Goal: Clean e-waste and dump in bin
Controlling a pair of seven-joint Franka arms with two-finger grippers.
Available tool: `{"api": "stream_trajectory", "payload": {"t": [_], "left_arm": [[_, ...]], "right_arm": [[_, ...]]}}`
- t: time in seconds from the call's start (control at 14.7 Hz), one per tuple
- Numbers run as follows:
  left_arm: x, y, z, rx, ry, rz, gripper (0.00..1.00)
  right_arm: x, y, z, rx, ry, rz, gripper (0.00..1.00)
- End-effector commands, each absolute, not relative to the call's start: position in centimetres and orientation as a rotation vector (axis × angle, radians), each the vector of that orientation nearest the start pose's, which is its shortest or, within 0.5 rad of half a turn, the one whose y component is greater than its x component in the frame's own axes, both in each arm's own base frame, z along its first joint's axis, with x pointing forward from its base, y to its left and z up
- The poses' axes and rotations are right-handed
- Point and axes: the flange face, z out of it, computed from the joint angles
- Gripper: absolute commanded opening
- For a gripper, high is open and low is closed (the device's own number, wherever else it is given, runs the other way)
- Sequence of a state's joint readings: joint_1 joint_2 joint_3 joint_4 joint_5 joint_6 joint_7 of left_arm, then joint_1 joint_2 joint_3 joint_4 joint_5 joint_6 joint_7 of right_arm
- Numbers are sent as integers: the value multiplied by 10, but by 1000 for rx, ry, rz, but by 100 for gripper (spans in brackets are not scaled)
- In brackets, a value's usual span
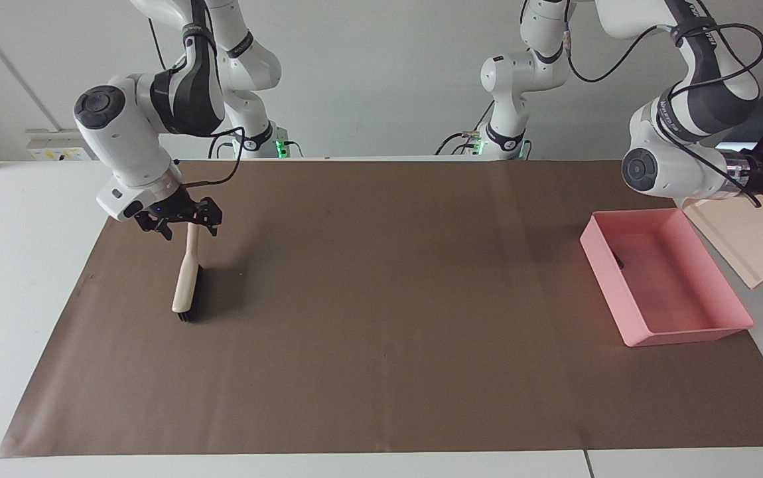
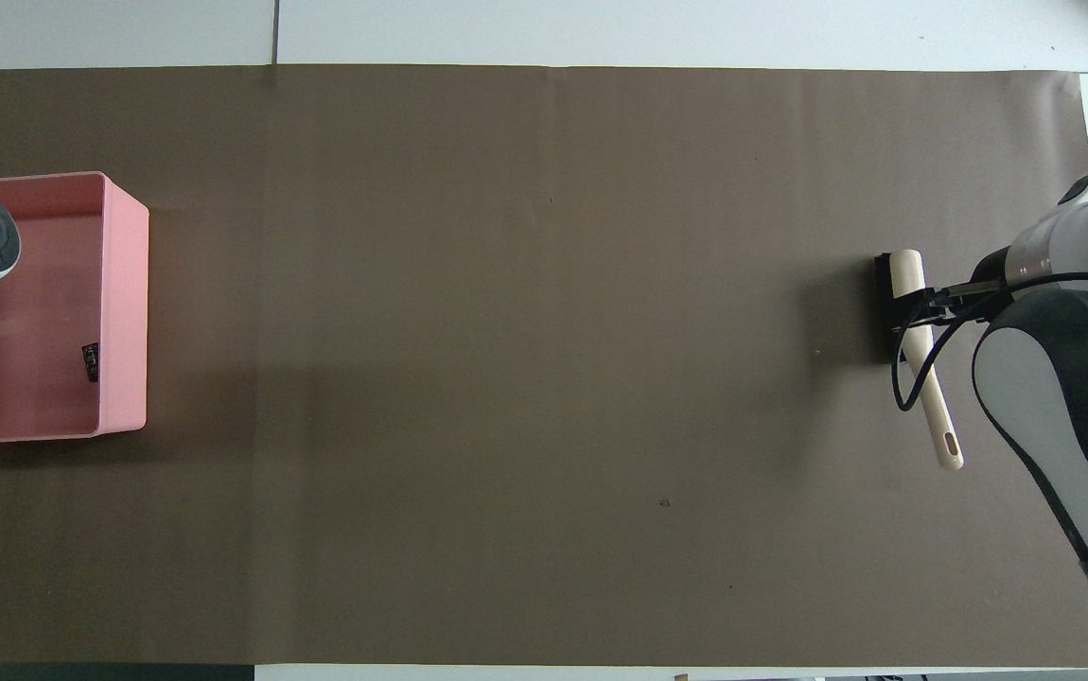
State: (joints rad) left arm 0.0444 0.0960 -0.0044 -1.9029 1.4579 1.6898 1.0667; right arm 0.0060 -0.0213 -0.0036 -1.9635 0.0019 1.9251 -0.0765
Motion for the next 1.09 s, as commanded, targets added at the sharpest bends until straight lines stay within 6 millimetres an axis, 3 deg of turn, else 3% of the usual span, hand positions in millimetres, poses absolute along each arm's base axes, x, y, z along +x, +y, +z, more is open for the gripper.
{"api": "stream_trajectory", "payload": {"t": [0.0, 0.2, 0.48, 0.68, 0.82, 1.02], "left_arm": [[573, 110, 532, -1335, 1242, 1046, 0], [564, 107, 551, -1406, 1341, 1015, 0], [546, 92, 563, -1591, 1520, 905, 0], [546, 64, 550, -1730, 1650, 719, 0], [547, 41, 541, -1813, 1733, 598, 0], [543, -37, 499, -1729, 1912, 516, 0]], "right_arm": [[557, 5, 522, -3173, -122, -84, 100], [559, -2, 580, -3172, 19, -115, 100], [541, -10, 639, -3139, 285, 1, 100], [541, -24, 647, -3093, 346, 34, 100], [542, -20, 646, -3092, 337, 25, 100], [539, -20, 645, -3094, 330, 34, 100]]}}
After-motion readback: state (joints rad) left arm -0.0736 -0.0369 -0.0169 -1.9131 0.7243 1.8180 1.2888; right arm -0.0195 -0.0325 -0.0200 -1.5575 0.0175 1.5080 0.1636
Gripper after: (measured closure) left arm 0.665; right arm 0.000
